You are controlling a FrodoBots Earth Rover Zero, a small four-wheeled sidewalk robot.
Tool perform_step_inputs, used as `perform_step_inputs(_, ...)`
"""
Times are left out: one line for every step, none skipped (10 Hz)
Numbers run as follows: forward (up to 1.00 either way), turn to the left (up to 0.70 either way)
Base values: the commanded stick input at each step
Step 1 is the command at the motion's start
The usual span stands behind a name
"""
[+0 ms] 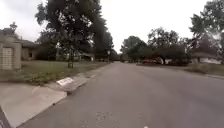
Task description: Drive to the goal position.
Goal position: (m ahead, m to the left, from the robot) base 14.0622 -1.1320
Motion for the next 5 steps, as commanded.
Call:
perform_step_inputs(0.7,-0.35)
perform_step_inputs(0.7,-0.1)
perform_step_inputs(0.7,0.0)
perform_step_inputs(0.7,0.0)
perform_step_inputs(0.7,0.0)
